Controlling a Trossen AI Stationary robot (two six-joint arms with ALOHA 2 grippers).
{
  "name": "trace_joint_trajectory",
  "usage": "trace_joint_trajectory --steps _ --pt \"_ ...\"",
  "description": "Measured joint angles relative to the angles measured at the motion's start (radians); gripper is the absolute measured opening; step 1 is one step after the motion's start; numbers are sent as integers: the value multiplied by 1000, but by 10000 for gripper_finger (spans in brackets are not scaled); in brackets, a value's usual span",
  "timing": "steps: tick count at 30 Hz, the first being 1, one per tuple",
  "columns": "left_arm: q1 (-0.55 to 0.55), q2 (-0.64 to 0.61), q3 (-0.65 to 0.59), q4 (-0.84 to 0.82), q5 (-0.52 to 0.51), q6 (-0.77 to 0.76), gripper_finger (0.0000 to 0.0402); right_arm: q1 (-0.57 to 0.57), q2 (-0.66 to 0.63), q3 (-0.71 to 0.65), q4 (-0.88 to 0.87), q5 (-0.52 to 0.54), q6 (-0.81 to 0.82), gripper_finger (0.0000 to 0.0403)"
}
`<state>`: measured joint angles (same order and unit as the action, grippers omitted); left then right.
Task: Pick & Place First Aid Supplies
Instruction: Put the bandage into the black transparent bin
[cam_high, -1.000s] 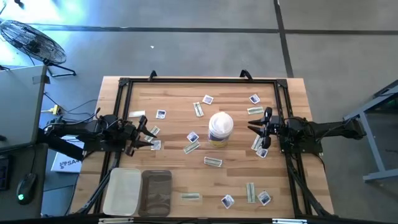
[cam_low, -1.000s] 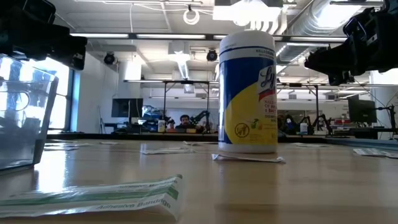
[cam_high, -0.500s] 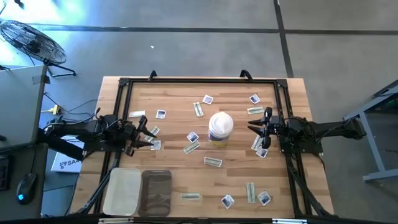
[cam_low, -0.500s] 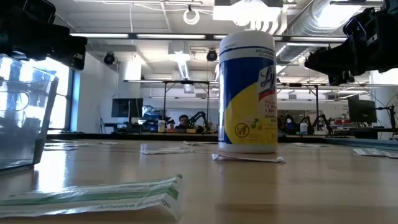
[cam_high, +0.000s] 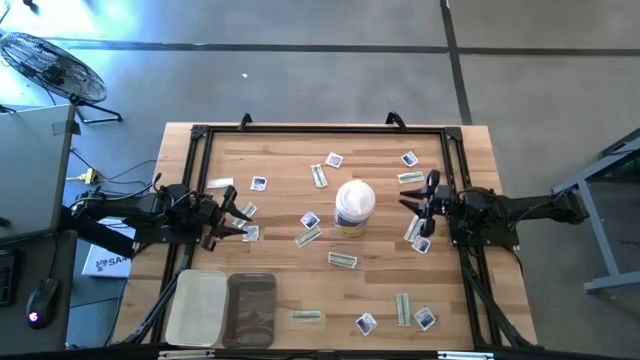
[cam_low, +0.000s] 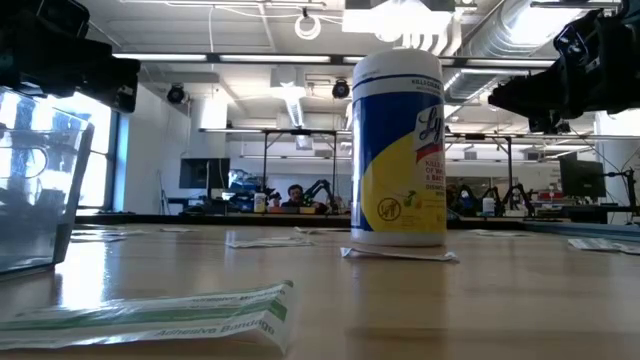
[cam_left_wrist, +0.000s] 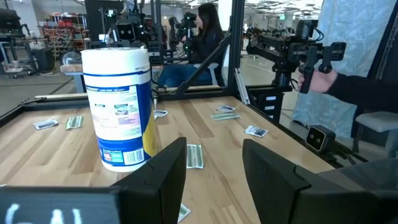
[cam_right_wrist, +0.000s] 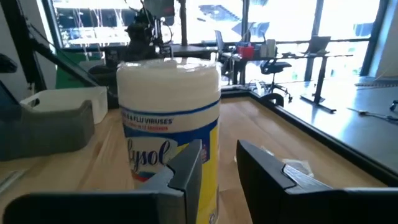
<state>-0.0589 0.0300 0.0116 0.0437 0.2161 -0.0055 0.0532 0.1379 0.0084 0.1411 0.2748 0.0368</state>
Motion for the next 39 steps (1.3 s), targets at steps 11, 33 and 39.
trace_joint_trajectory --steps 11,33,39 --pt "0 0 0 0 0 0 154 0 0 0 187 127 95 94" --pt "0 0 0 0 0 0 154 -76 425 149 25 424 176 94" --pt "0 0 0 0 0 0 154 -136 605 354 -389 412 342 93"
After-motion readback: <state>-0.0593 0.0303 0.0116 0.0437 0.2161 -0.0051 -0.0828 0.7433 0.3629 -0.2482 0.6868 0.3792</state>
